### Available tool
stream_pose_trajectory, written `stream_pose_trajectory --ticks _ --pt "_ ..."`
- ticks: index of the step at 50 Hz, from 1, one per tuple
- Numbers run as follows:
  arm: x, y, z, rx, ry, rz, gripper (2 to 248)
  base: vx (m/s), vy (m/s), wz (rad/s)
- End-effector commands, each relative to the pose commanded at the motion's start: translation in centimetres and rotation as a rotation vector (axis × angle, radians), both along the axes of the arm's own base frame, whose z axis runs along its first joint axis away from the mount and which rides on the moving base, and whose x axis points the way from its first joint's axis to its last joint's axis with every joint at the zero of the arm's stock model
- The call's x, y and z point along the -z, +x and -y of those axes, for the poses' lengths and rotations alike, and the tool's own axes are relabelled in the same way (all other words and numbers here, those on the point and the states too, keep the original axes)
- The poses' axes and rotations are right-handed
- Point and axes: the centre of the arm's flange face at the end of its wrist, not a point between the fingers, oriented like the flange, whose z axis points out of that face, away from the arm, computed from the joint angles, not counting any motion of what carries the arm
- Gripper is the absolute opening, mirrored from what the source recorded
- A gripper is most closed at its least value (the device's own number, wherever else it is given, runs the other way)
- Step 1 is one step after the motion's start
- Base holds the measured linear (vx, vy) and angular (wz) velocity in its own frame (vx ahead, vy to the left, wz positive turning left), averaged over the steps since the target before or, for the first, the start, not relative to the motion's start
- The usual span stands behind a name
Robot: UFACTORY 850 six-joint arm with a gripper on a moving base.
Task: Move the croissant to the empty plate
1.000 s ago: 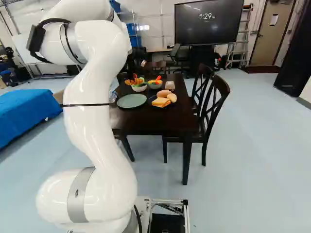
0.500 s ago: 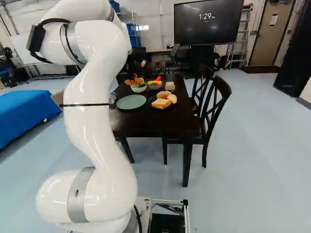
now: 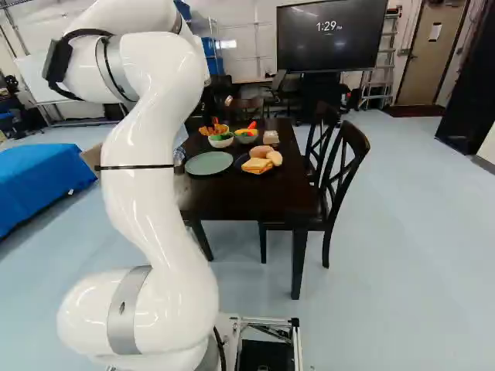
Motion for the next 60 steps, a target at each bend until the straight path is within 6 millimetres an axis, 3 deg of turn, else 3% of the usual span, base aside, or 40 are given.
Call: stream_pose_trajectory --ticks 32,60 --pt "0.0 -0.1 -0.3 -0.005 0.000 -0.001 108 0.000 0.000 0.000" --pt "-0.2 -2.8 -0.8 -0.017 -0.004 -0.029 108 0.000 0.000 0.000"
